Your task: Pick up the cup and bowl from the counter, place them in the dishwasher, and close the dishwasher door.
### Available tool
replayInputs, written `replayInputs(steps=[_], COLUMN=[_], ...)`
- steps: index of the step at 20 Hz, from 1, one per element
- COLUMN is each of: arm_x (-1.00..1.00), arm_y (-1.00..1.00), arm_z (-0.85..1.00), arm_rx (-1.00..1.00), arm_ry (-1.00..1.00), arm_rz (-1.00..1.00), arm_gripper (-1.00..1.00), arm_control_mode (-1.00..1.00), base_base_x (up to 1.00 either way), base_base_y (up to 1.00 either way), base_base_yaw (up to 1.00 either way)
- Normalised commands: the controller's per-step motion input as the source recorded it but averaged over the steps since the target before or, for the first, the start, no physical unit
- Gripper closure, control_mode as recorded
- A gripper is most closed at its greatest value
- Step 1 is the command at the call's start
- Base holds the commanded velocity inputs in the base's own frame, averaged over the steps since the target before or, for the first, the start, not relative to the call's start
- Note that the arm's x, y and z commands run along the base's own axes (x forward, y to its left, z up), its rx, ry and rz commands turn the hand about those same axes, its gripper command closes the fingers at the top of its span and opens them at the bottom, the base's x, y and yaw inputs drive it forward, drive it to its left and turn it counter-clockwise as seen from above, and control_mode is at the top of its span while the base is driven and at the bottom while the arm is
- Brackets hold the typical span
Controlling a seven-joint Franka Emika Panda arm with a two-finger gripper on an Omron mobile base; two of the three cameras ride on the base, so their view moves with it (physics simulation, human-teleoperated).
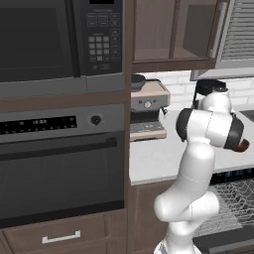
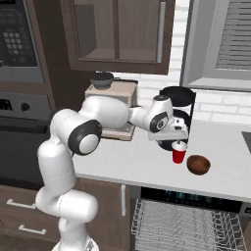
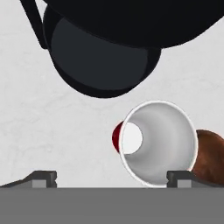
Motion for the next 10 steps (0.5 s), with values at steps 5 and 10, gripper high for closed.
replayInputs(steps=[5, 10], arm_x=[0.2, 0.19], arm_y=[-0.16, -0.14], arm_z=[-0.32, -0.16], arm_rx=[0.0, 0.0], arm_ry=[0.0, 0.0], arm_rz=[0.03, 0.07], arm_gripper=[-1.0, -1.0], arm_control_mode=[-1.0, -1.0], base_base_x=[0.0, 0.0], base_base_y=[0.0, 0.0], base_base_yaw=[0.0, 0.0])
